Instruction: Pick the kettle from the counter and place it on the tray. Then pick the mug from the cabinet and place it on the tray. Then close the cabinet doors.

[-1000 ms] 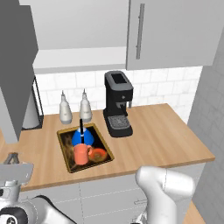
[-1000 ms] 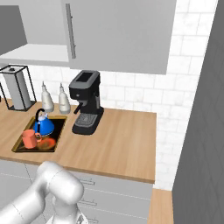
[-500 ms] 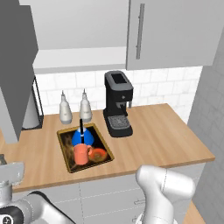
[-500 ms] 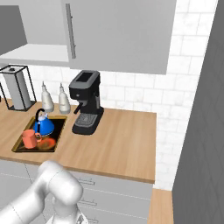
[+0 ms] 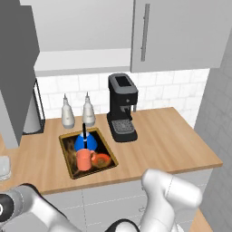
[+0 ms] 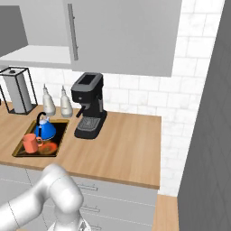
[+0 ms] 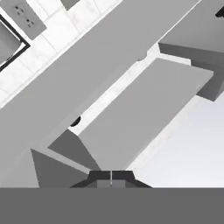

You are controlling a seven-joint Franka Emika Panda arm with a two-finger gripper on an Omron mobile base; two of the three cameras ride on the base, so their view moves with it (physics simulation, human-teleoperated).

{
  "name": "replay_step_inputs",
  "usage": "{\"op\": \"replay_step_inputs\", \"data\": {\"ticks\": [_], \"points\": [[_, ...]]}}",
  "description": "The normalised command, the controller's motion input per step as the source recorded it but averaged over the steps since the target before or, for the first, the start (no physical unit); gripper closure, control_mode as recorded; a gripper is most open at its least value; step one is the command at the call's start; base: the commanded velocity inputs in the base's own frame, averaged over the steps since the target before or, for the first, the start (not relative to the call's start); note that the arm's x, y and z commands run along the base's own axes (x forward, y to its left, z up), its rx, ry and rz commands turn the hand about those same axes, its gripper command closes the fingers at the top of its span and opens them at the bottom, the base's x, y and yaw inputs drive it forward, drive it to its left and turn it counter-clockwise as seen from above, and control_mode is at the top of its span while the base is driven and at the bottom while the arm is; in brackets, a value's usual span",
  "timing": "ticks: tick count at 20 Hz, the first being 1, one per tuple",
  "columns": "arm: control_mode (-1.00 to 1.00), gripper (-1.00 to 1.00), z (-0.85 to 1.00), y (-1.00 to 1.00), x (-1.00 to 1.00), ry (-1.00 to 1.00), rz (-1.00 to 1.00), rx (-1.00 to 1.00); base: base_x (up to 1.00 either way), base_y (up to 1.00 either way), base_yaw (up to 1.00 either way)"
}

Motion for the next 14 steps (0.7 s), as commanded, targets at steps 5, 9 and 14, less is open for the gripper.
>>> {"op": "replay_step_inputs", "data": {"ticks": [5,9,14], "points": [[-1.00,1.00,0.40,0.20,0.41,0.08,0.00,-0.09,0.00,0.00,0.00],[-1.00,1.00,0.14,0.04,0.68,0.11,0.00,-0.02,0.00,0.00,0.00],[-1.00,1.00,0.33,0.00,0.27,-0.01,0.00,-0.02,0.00,0.00,0.00]]}}
